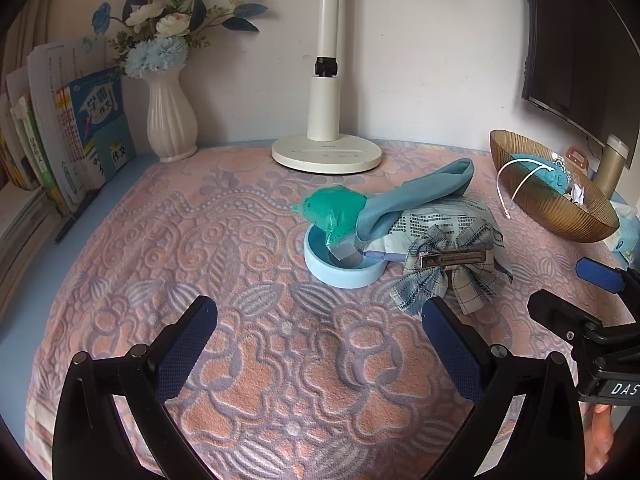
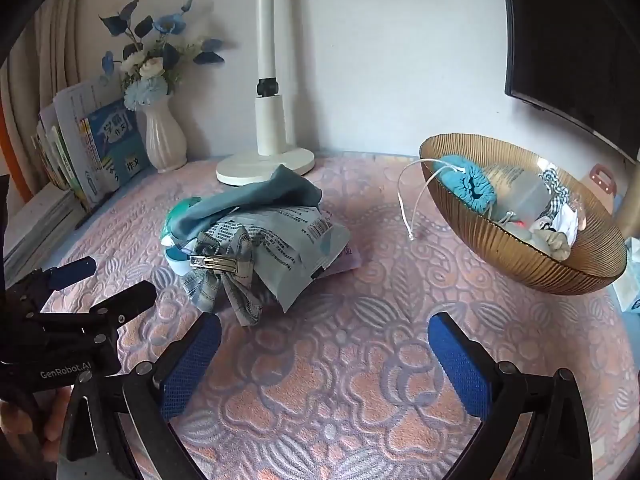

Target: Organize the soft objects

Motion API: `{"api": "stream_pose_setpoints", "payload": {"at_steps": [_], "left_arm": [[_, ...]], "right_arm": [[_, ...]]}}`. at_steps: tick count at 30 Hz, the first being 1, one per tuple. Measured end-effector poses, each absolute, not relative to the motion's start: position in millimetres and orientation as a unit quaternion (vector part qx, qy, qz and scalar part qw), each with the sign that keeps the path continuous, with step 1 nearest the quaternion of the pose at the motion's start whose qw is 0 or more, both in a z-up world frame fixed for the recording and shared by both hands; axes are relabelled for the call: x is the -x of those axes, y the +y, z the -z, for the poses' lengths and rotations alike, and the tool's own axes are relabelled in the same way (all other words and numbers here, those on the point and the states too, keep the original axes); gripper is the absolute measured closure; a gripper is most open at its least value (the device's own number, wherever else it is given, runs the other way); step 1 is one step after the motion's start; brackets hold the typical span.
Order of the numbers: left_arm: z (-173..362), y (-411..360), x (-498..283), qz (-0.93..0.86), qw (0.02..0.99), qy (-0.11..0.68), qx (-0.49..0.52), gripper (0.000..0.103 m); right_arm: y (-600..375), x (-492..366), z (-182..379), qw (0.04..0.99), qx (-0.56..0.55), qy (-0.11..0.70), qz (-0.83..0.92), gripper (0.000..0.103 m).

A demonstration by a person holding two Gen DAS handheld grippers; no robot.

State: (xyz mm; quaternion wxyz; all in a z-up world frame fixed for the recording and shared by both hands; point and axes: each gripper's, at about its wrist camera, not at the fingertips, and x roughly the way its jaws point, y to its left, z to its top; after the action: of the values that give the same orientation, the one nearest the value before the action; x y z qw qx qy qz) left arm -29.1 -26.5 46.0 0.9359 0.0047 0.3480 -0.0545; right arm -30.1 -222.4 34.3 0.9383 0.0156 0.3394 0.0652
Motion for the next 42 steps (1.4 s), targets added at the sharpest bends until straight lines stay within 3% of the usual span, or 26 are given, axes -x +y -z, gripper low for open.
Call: {"api": "stream_pose_setpoints", "payload": {"at_steps": [14,42], "left_arm": [[-38,-31,31,0.046,0.936,0.349,-0.010,0.001],[-33,-29,29,0.054,0.931,0.360,-0.009,0.001]], "right_arm": [[-197,35,-32,0.939,0.050,0.338,-0.036,0.000],[-195,29,-23,0.929,0.046,0.365,-0.037,0.000]]}}
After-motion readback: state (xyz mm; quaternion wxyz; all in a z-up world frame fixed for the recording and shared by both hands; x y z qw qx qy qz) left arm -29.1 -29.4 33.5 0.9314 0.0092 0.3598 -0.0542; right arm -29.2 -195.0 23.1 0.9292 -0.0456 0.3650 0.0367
